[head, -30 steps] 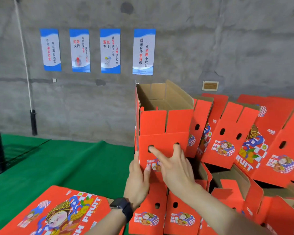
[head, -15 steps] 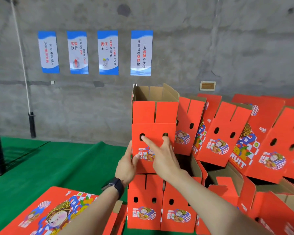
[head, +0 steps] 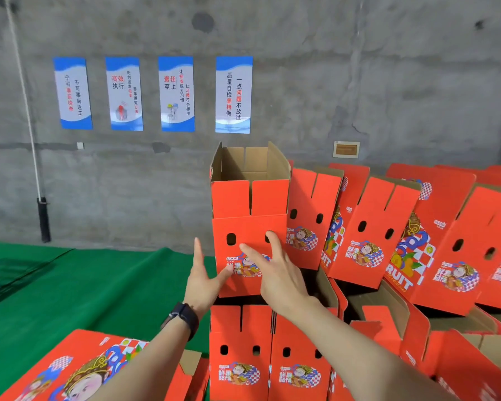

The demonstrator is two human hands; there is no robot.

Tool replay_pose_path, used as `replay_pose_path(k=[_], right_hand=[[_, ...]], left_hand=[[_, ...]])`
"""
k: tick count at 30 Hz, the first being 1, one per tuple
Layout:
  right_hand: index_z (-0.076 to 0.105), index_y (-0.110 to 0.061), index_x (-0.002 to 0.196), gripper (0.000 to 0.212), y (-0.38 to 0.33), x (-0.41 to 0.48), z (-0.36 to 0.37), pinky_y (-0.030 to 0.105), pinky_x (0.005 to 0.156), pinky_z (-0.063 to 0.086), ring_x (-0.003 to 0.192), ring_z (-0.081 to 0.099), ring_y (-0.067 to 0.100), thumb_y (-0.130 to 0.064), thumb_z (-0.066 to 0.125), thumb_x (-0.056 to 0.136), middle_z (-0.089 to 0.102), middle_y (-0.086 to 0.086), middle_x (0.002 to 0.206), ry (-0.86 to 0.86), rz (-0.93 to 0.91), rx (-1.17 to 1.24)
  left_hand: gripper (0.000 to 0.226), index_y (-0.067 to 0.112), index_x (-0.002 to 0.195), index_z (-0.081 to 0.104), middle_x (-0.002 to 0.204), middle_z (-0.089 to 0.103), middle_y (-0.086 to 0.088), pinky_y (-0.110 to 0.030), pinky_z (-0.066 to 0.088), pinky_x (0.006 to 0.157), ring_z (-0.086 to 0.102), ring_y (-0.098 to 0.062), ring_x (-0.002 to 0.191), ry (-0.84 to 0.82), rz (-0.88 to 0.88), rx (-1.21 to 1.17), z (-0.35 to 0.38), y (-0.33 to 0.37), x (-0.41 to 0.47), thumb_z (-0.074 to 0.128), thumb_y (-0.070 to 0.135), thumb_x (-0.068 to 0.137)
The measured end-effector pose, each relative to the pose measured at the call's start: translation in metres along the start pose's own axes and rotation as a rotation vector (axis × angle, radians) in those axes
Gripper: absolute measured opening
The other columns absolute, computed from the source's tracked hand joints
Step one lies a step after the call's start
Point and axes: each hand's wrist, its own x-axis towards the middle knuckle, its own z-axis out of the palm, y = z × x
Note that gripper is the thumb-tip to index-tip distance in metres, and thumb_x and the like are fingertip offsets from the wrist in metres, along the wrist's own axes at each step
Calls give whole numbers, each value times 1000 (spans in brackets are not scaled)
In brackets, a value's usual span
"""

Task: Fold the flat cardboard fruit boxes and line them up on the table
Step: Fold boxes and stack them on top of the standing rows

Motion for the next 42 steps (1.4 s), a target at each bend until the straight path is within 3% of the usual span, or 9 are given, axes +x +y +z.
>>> replay_pose_path(k=[6,14,17,21,26,32,36,40,42], right_hand=[[27,-41,146,81,-3,4,4,41,96,44,133,30,34,6,47,84,9,7,156,14,-13,69],[15,-40,151,90,9,10,9,39,101,40,135,26,34,9,47,83,5,4,156,99,133,179],[12,-44,150,91,12,18,5,41,95,43,128,31,34,6,47,82,6,1,156,42,142,143],[8,-48,148,94,13,31,1,44,94,42,124,33,34,1,52,82,3,0,156,-41,129,14],[12,-43,149,90,9,31,12,44,94,41,126,33,36,1,53,81,-1,5,158,2,56,-90],[32,-32,144,70,3,26,16,44,89,44,122,38,36,-2,53,84,11,9,155,104,-8,-73],[39,-26,139,64,-2,23,15,44,88,46,121,39,36,0,54,83,11,9,156,95,-26,-91],[42,-20,138,58,0,25,10,40,92,43,125,33,32,-2,54,84,22,10,151,75,-50,-90],[41,-19,138,60,3,26,8,39,91,44,125,32,30,-1,56,83,29,10,145,99,-69,-50]], left_hand=[[65,28,148,27,128,60,2,-44,45,102,60,-15,113,-27,131,-49,3,14,8,54,6,93],[69,21,152,12,146,43,-7,-43,34,112,46,-21,130,-260,175,-3,8,47,51,36,-10,95],[69,24,152,12,143,45,-7,-36,38,109,49,-19,125,-256,153,-19,13,45,61,35,-9,96],[68,22,151,13,142,45,-9,-39,37,109,49,-21,125,-206,148,-36,15,35,67,33,-10,95],[81,25,153,4,146,42,-4,-40,35,111,45,-18,130,-146,138,-153,9,25,56,44,-13,92],[74,19,146,27,125,59,-4,-30,48,95,58,-16,112,-103,170,-174,3,27,52,64,-1,85],[62,17,133,42,108,63,0,-13,51,71,64,2,88,-90,143,-179,-2,25,50,69,-3,81],[41,16,125,51,107,65,0,-30,55,73,65,-14,90,-89,62,-230,-5,20,48,61,1,88],[33,15,120,54,105,67,1,-32,56,74,66,-13,88,-80,69,-218,-5,17,46,59,2,90]])
